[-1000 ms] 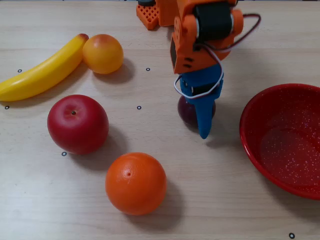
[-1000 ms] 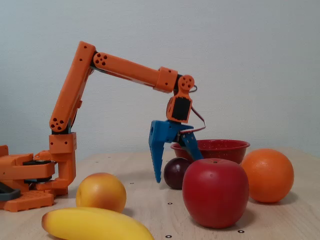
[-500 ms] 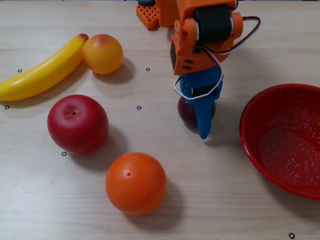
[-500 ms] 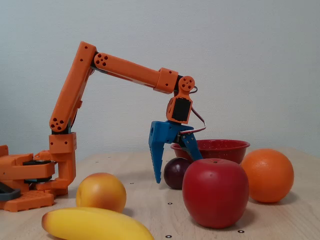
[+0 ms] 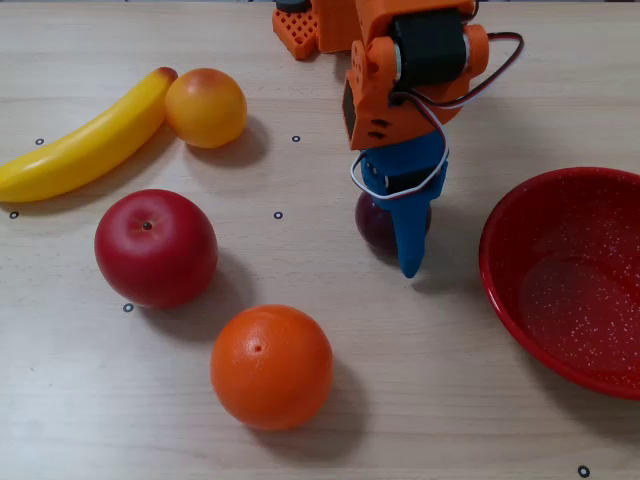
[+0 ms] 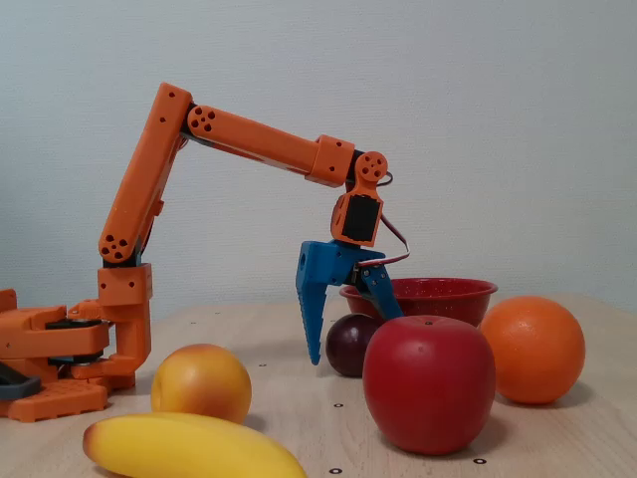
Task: Put plum in the red bowl.
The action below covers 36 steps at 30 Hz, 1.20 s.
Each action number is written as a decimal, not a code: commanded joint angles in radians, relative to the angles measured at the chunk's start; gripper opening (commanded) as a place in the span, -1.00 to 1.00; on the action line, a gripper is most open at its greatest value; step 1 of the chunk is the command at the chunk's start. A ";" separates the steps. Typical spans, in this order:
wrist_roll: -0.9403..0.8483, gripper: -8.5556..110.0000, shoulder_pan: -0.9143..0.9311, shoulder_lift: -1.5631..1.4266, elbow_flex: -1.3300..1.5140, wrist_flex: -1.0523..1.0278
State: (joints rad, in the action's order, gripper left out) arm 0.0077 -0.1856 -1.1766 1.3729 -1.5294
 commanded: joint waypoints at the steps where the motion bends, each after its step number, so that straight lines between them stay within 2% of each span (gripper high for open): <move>1: -0.037 -0.08 -0.028 -0.046 -0.077 -0.009; 19: -0.044 -0.11 -0.034 -0.037 -0.075 -0.014; 21: -0.054 -0.24 -0.034 -0.035 -0.075 -0.011; 22: -0.063 -0.42 -0.034 -0.034 -0.077 -0.011; 23: -0.074 -0.80 -0.034 -0.031 -0.077 -0.011; 24: -0.069 -0.86 -0.032 -0.029 -0.075 -0.017; 36: -0.043 -0.86 -0.009 -0.066 -0.129 -0.084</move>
State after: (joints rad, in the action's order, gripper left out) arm -0.0353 -0.1856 -1.1689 1.3499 -1.5693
